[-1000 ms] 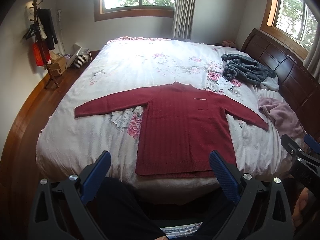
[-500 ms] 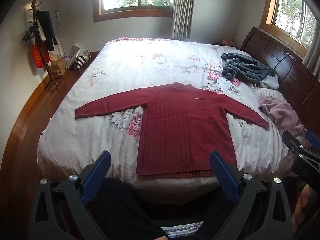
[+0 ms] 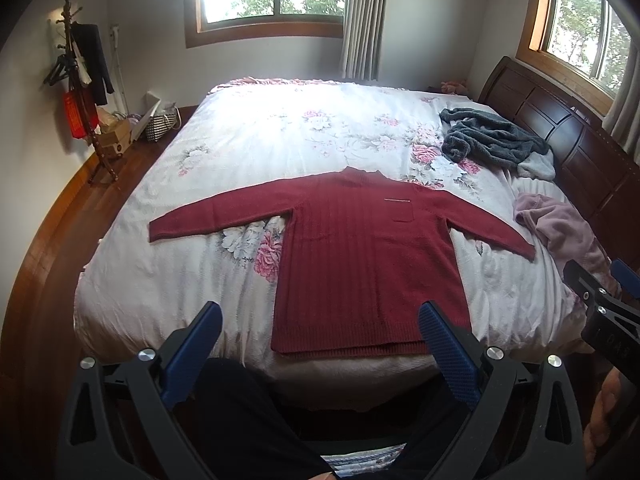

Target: Fold small clothes

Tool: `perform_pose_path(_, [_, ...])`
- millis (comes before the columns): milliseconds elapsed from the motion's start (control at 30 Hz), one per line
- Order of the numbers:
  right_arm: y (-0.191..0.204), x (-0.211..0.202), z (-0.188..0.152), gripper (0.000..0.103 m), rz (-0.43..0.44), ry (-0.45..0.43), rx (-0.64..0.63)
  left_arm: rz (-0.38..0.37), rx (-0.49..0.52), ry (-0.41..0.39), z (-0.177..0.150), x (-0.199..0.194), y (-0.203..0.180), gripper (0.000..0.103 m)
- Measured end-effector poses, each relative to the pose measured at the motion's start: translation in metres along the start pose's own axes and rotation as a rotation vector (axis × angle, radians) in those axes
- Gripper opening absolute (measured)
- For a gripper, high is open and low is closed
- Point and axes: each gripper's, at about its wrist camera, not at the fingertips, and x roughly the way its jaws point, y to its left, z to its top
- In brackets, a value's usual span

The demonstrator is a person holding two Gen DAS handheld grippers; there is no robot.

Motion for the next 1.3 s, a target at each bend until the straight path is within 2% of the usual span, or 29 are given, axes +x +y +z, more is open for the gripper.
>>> perform_pose_path(1033, [-0.002, 0.012, -0.004, 0.100, 0.001, 0.027, 0.007, -0.008, -0.010, 0.006, -0.004, 0.006, -0.002, 0.099])
perform_pose_path(1200, [-0.007, 0.027, -0.003, 0.100, 0.000, 0.032, 0.014, -0.033, -0.004, 0.000, -0.004, 0.025, -0.003, 0.099])
perform_pose_path(1267, [-0.011, 0.039, -0.004, 0.100, -0.004, 0.006, 0.002, -0.077, 0.031, -0.016, -0.004, 0.038, -0.005, 0.099])
perform_pose_path(1300, [-0.014, 0.046, -0.006, 0.100, 0.003, -0.019, -0.011, -0.135, 0.069, -0.027, -0.005, 0.047, -0.007, 0.099])
